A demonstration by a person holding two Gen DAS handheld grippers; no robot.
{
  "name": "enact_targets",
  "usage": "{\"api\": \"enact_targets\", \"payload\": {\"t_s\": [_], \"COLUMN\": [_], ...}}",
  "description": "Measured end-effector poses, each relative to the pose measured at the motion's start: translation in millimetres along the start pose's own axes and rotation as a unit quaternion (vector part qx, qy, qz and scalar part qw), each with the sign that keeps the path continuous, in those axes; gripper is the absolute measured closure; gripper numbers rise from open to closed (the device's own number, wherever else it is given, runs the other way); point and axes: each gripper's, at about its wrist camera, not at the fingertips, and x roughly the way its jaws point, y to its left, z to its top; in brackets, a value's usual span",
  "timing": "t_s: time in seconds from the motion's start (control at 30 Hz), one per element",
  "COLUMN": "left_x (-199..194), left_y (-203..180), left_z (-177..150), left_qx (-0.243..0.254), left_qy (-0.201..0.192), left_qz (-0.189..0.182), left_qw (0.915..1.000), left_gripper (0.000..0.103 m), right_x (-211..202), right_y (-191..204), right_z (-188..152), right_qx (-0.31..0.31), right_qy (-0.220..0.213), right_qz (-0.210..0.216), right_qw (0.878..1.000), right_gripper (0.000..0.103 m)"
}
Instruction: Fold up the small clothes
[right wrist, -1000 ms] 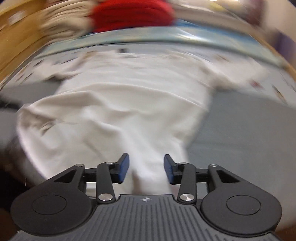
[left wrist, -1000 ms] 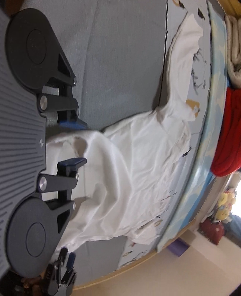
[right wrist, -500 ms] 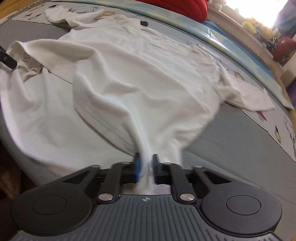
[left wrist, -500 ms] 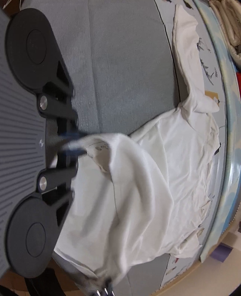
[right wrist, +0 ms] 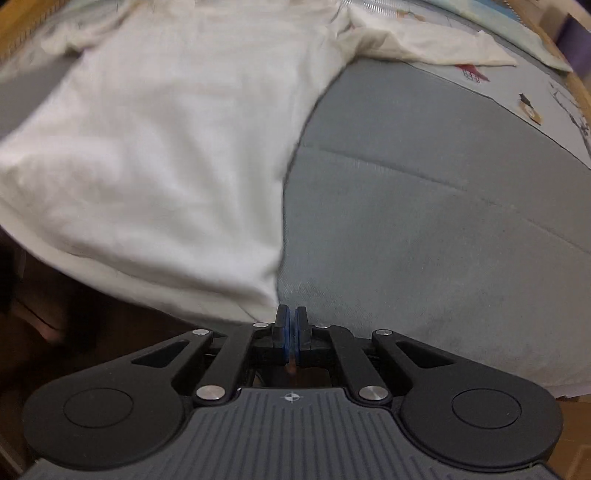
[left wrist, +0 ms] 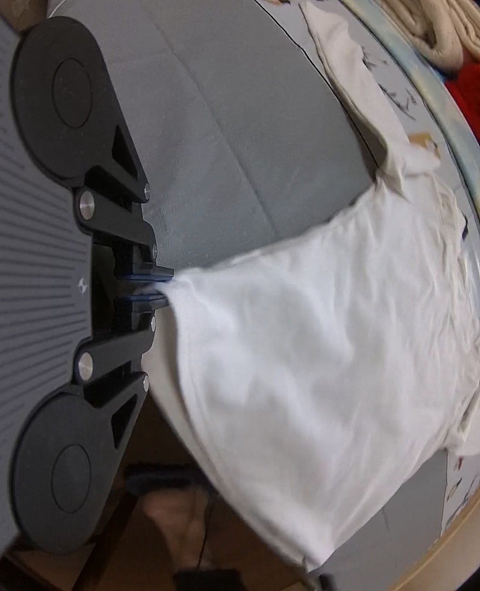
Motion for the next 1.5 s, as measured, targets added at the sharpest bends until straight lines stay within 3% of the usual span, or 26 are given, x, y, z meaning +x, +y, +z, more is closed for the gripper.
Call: {"api": "enact_targets", "payload": {"t_s": [0.07,0.1,0.17,0.2,0.27,0.33,0.43,0.53,0.57,0.6,0.63,0.77,0.9,0.97,1.07,1.17,1.23,1.3,1.33,1.37,1.5], "left_x": [-19.6,-30.4,-41.5,-38.8,-20.3,4.9,34.9,47.8,54.2,59.9,59.7,55.2,54.4,51.9,32.4,28.1,42.8,70.3,69.9,66.4,38.6], "left_y": [7.8,14.9,30.1,35.8,38.8,33.2,32.1,31.5,29.5,26.1,20.3,-5.3,-4.9,-4.7,-7.0,-15.2,-25.4,-35.5,-37.7,-37.1,-22.7], "left_z": [5.6,8.6,15.0,18.1,23.2,28.1,27.4,23.0,18.5,15.0,7.3,-6.0,-4.9,2.6,11.7,17.3,17.5,10.8,8.9,10.9,18.1], "left_qx": [-0.028,-0.05,-0.098,-0.118,-0.141,-0.13,-0.134,-0.129,-0.122,-0.108,-0.087,0.001,0.0,-0.012,-0.015,-0.006,0.017,0.049,0.06,0.056,-0.001], "left_qy": [-0.047,-0.078,-0.123,-0.126,-0.098,-0.054,0.009,0.024,0.041,0.059,0.066,0.062,0.067,0.048,-0.022,-0.051,-0.024,0.044,0.036,0.032,-0.041], "left_qz": [-0.052,-0.079,-0.098,-0.101,-0.087,-0.047,-0.021,-0.035,-0.034,-0.024,-0.011,0.027,0.032,0.036,0.042,0.018,0.012,0.037,0.042,0.039,0.028], "left_qw": [0.9971,0.9926,0.9827,0.9798,0.9814,0.9889,0.9907,0.9907,0.9911,0.9921,0.994,0.9977,0.9972,0.9981,0.9988,0.9985,0.9995,0.9971,0.9967,0.9971,0.9988], "left_gripper": [0.087,0.074,0.064,0.064,0.064,0.064,0.064,0.064,0.07,0.088,0.09,0.091,0.088,0.085,0.07,0.07,0.07,0.069,0.069,0.069,0.068], "right_x": [-9.4,-18.1,-26.9,-25.0,-17.2,-5.3,17.9,24.9,28.7,29.3,27.7,24.3,27.3,25.0,5.1,-11.6,-2.5,17.2,27.9,30.0,9.9], "right_y": [-5.1,-11.4,-20.8,-20.3,-17.0,-11.9,-0.8,8.3,9.8,12.4,14.6,16.3,15.3,13.6,6.5,2.2,6.6,18.1,25.3,30.2,22.1], "right_z": [2.7,4.9,9.2,11.1,14.4,16.0,22.5,17.8,18.7,19.0,19.4,18.0,16.5,16.9,19.2,21.8,22.3,20.8,18.4,16.8,22.3], "right_qx": [0.02,0.041,0.077,0.083,0.08,0.078,0.051,0.035,0.03,0.024,0.019,0.016,0.013,0.02,0.041,0.061,0.058,0.023,-0.001,-0.02,0.014], "right_qy": [-0.034,-0.059,-0.092,-0.095,-0.092,-0.077,-0.037,-0.014,-0.004,0.0,0.0,-0.003,0.011,0.009,-0.044,-0.095,-0.075,-0.026,0.001,0.0,-0.042], "right_qz": [-0.004,0.012,0.045,0.055,0.058,0.051,0.052,0.046,0.039,0.032,0.033,0.03,0.021,0.019,0.019,0.046,0.047,0.027,0.007,-0.005,-0.003], "right_qw": [0.999,0.997,0.992,0.99,0.991,0.993,0.997,0.998,0.999,0.999,0.999,0.999,1.0,1.0,0.998,0.993,0.994,0.999,1.0,1.0,0.999], "right_gripper": [0.099,0.098,0.092,0.089,0.075,0.069,0.068,0.068,0.068,0.068,0.068,0.091,0.091,0.091,0.091,0.09,0.09,0.09,0.09,0.089,0.089]}}
